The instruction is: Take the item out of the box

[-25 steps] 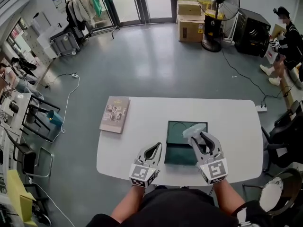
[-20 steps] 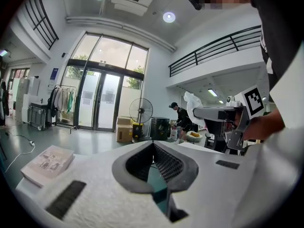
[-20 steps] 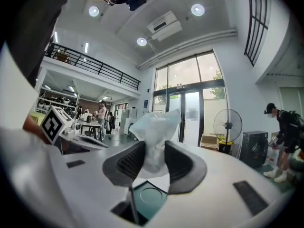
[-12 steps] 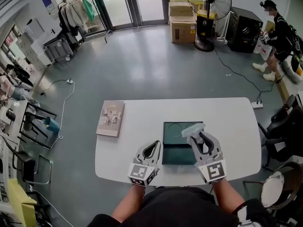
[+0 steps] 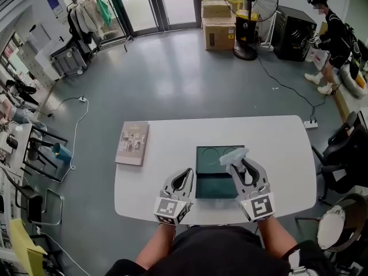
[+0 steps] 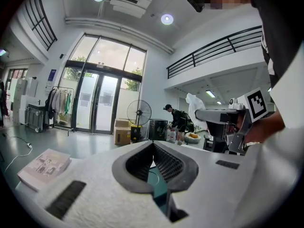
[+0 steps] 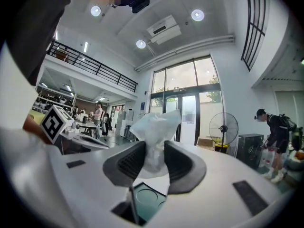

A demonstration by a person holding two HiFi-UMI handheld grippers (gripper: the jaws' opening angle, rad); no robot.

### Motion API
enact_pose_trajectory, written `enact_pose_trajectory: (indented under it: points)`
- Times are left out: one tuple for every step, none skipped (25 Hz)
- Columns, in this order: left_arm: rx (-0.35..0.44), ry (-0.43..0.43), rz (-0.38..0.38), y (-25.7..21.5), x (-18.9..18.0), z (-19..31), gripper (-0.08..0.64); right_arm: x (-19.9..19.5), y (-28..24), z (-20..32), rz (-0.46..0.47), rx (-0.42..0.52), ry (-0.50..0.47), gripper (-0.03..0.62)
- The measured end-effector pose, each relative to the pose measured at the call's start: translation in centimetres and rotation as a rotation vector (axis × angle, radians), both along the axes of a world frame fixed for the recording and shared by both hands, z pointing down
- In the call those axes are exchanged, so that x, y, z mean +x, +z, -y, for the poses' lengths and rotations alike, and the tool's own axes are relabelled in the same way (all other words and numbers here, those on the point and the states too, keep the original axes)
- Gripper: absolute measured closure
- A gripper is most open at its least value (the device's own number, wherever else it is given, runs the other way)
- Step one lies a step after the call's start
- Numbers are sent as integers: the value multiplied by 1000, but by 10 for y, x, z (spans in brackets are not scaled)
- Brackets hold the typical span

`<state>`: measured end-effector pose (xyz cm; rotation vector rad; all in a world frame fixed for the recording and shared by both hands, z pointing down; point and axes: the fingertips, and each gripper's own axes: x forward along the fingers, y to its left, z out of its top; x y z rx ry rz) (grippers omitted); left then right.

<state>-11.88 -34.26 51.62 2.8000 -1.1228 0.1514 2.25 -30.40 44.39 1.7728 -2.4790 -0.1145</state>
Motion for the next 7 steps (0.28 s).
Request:
enact_pose_trajectory:
  points:
    - [-2, -1, 1, 1, 0, 0, 549, 0, 0, 0, 0, 2, -3, 463]
    - [-2, -4, 2, 1, -1, 0, 549, 0, 0, 0, 0, 3, -5, 463]
    - [-1, -9, 1, -1, -1, 1, 549, 0, 1, 0, 1, 4, -7, 463]
    - [0, -15, 0, -4, -1, 2, 549, -1, 0, 0, 1, 4, -8, 463]
    - [0, -18, -1, -6, -1, 3, 549, -1, 0, 0, 2, 5, -9, 463]
    - [-1, -20, -1, -7, -1, 3, 549, -1, 0, 0, 2, 6, -10, 463]
    - [-2, -21, -1, -8, -1, 3, 549, -1, -1, 0, 2, 7, -11, 463]
